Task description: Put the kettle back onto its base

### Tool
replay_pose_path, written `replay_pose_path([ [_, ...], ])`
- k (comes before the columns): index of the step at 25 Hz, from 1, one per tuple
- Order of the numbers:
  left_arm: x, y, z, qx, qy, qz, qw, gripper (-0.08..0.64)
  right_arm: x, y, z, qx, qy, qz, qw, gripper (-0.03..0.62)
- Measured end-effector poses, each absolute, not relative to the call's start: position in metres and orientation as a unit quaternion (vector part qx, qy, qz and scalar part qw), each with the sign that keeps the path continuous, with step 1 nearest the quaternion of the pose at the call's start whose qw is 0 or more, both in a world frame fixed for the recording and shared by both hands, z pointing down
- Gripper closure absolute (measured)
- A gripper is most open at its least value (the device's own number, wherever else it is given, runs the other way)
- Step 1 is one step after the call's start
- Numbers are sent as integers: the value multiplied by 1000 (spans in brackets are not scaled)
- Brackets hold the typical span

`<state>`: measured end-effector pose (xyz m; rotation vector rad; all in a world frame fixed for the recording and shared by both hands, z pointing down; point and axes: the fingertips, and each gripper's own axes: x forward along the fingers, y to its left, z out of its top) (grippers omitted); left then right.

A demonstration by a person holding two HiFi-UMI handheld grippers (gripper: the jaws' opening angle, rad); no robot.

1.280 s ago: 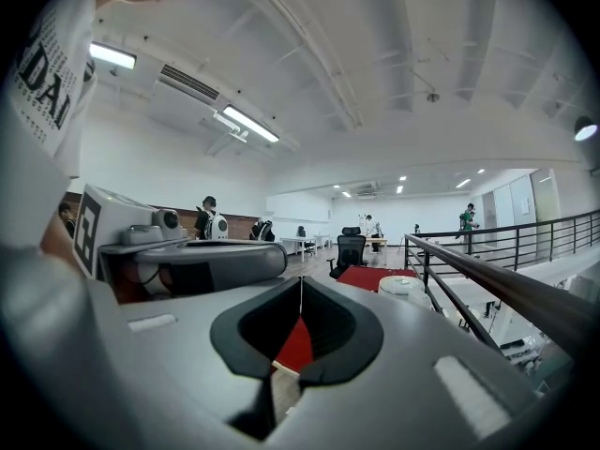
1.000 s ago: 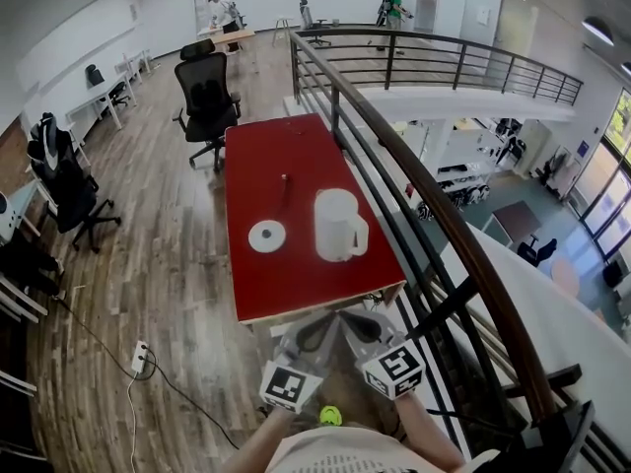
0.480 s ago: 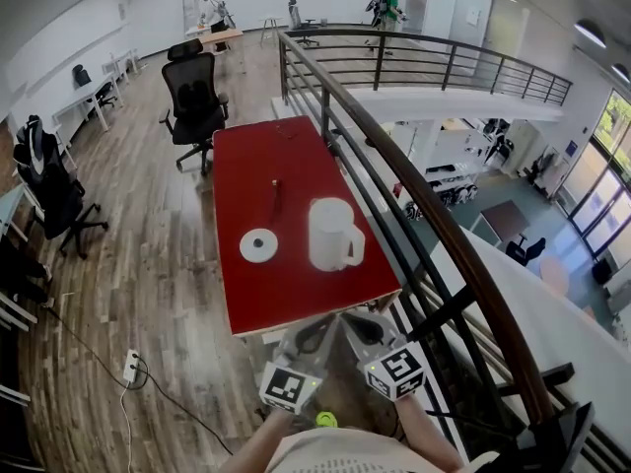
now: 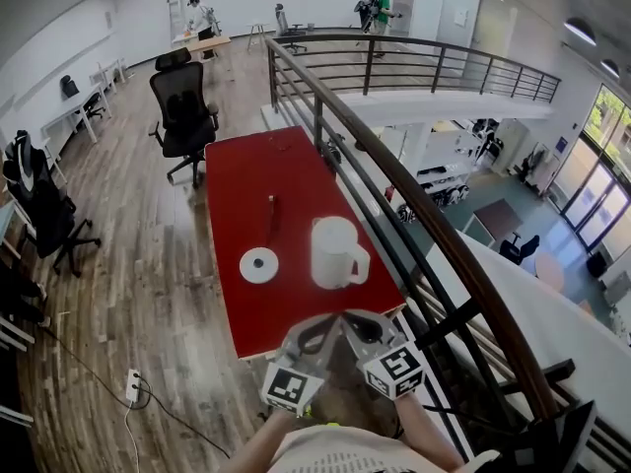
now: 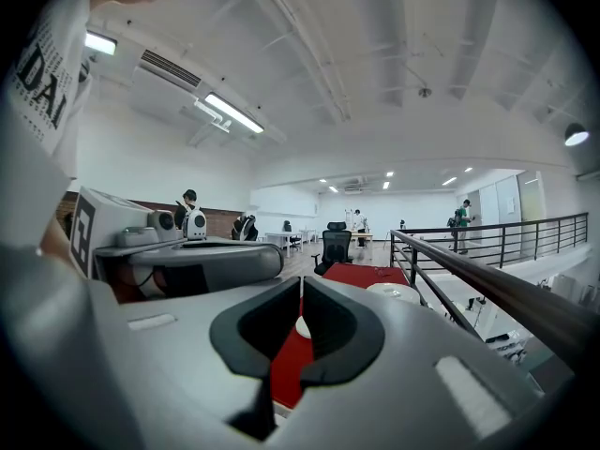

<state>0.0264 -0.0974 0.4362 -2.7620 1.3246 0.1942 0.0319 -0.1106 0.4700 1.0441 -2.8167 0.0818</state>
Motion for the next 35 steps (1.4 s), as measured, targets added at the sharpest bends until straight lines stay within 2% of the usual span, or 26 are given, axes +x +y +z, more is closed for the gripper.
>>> replay_pose_path([
  [5, 9, -114, 443, -907, 418, 34, 42, 561, 19, -129, 469, 361, -930, 28, 66, 578],
  [16, -13, -133, 452, -914, 401, 47, 36, 561, -3, -147, 482, 378, -923, 30, 64, 578],
  [25, -16, -140, 467, -912, 410, 16, 27, 561, -5, -161, 482, 368, -927, 37, 63, 578],
  [35, -10, -174, 469, -896, 442, 28, 13, 558, 0, -194, 488, 338, -937, 43, 71, 577],
])
